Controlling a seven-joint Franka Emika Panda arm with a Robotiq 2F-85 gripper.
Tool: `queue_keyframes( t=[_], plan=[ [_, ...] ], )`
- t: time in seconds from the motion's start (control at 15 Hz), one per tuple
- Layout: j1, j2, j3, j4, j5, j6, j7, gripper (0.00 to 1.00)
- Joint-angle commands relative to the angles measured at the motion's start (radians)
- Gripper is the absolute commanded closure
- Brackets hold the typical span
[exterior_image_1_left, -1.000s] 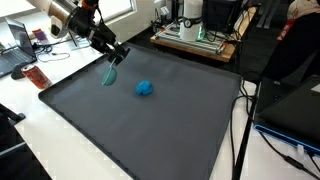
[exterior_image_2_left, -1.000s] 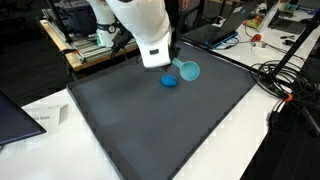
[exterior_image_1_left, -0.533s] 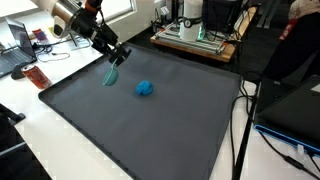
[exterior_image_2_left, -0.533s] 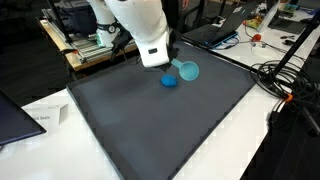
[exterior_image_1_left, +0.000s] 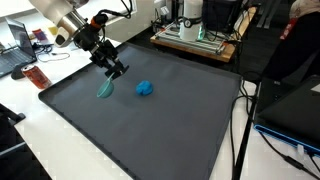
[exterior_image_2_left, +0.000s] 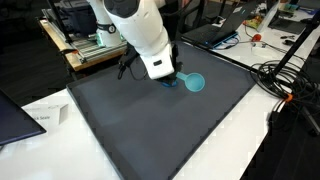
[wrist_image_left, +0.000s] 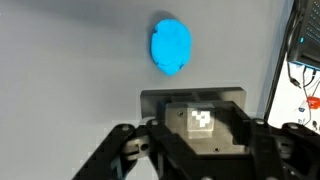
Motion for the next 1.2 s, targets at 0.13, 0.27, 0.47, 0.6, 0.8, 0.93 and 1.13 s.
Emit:
queue_keyframes(
  t=[0.13,0.27,0.47,0.6,0.8,0.93,1.13],
  plan=[
    [-0.041,-0.049,0.033,-0.143,0.132,0.158,-0.170,0.65],
    [-0.040,-0.065,0.029,-0.185,0.178,0.220,-0.220,0.65],
    [-0.041,-0.092,0.019,-0.240,0.230,0.266,-0.281,0.65],
    [-0.047,-0.120,0.011,-0.286,0.262,0.274,-0.320,0.65],
    [-0.052,-0.174,-0.013,-0.355,0.301,0.268,-0.363,0.65],
    [-0.050,-0.211,-0.032,-0.396,0.327,0.271,-0.385,0.65],
    [-0.033,-0.251,-0.063,-0.451,0.358,0.300,-0.410,0.65]
  ],
)
